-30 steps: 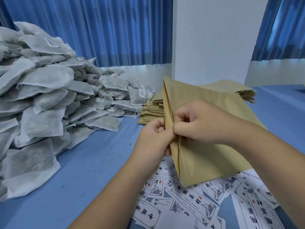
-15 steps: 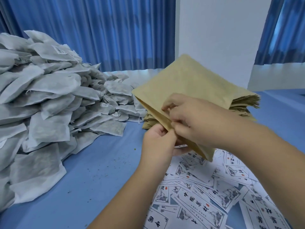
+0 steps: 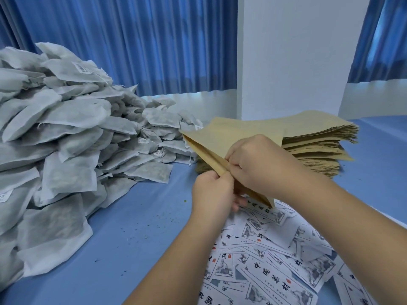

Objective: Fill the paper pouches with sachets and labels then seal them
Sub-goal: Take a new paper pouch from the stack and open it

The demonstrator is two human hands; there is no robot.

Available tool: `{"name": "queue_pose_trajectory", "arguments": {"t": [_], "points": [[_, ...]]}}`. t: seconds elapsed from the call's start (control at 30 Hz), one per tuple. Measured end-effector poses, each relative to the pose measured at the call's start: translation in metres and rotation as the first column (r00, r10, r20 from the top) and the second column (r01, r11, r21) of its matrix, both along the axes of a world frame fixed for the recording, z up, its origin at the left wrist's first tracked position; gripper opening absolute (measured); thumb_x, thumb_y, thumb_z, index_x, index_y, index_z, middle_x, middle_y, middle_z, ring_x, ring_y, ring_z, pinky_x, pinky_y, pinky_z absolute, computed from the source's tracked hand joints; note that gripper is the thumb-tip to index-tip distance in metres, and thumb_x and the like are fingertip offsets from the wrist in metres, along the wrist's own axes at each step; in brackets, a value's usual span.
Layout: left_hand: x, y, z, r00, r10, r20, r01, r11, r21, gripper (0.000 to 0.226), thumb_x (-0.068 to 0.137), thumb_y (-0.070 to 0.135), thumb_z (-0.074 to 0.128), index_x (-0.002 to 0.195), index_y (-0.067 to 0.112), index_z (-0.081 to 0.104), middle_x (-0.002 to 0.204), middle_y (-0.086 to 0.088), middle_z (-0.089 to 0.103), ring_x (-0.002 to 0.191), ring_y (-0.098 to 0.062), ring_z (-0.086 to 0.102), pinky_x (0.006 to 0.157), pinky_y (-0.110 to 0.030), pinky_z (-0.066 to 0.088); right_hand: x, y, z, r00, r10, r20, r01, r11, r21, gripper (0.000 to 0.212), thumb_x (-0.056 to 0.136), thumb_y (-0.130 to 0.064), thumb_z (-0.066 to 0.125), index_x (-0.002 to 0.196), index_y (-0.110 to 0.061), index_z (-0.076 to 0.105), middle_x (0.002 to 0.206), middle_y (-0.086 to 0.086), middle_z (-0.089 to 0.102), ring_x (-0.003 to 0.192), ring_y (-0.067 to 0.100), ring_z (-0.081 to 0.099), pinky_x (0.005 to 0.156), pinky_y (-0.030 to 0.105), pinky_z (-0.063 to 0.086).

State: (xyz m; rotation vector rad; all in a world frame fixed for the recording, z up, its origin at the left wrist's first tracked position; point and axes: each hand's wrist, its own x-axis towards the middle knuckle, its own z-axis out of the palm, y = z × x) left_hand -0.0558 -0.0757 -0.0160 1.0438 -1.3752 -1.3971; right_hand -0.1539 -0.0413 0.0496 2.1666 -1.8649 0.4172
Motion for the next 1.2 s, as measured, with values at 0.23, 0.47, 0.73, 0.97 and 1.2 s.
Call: {"name": "queue_pose_trajectory", "arguments": {"t": [0.23, 0.47, 0.73, 0.97, 1.2], "points": [[-0.006, 0.004, 0.0, 0.975, 0.002, -0.22, 0.036, 0.985, 0.169, 0.019, 0.086, 0.01, 0.048, 0.087, -0.004, 0.061, 0.07, -0.019, 0.071, 0.057, -0.032, 0.07, 0.047, -0.028, 0.053, -0.007, -0.003, -0.001, 0.997, 0.01, 0.081, -0.001, 0.995, -0.103, 0.027, 0.089, -0.015, 0.045, 0.086, -0.004, 0.069, 0.099, 0.01, 0.068, 0.092, 0.028, 0.063, 0.082, 0.033, 0.05], [0.0, 0.001, 0.001, 0.998, 0.056, -0.019, -0.054, 0.996, 0.067, 0.01, 0.081, 0.018, 0.046, 0.085, 0.01, 0.051, 0.05, -0.002, 0.065, 0.047, -0.025, 0.062, 0.041, -0.023, 0.043, -0.011, 0.01, 0.006, 0.998, 0.045, 0.047, -0.035, 0.979, -0.203, 0.02, 0.086, -0.026, 0.052, 0.083, -0.015, 0.068, 0.089, -0.002, 0.065, 0.084, 0.022, 0.061, 0.075, 0.037, 0.049], [0.012, -0.007, 0.011, 0.989, 0.128, -0.077, -0.13, 0.991, -0.023, 0.032, 0.081, 0.001, 0.04, 0.06, 0.018, 0.056, 0.042, -0.001, 0.052, 0.031, -0.014, 0.043, 0.034, -0.018, 0.032, 0.018, 0.015, 0.005, 1.0, 0.001, 0.007, 0.0, 0.987, -0.16, 0.025, 0.086, -0.028, 0.054, 0.11, -0.025, 0.056, 0.107, -0.005, 0.054, 0.092, 0.022, 0.056, 0.066, 0.035, 0.045], [0.01, -0.005, 0.009, 0.994, 0.105, -0.024, -0.106, 0.994, -0.038, 0.015, 0.08, -0.003, 0.04, 0.076, 0.006, 0.052, 0.039, -0.001, 0.049, 0.029, -0.013, 0.041, 0.034, -0.015, 0.03, 0.027, 0.018, -0.001, 0.96, -0.27, -0.072, 0.268, 0.963, -0.04, 0.021, 0.079, -0.012, 0.058, 0.082, -0.02, 0.039, 0.071, 0.0, 0.029, 0.063, 0.023, 0.034, 0.046, 0.027, 0.015], [0.004, -0.003, 0.007, 0.989, 0.136, 0.058, -0.138, 0.99, 0.032, 0.007, 0.08, 0.004, 0.044, 0.087, 0.007, 0.046, 0.048, -0.005, 0.049, 0.028, -0.015, 0.042, 0.037, -0.017, 0.034, 0.008, 0.016, 0.016, 0.948, -0.316, 0.04, 0.308, 0.876, -0.371, 0.011, 0.082, -0.011, 0.052, 0.084, -0.018, 0.06, 0.077, 0.004, 0.052, 0.07, 0.032, 0.047, 0.049, 0.027, 0.019]]}}
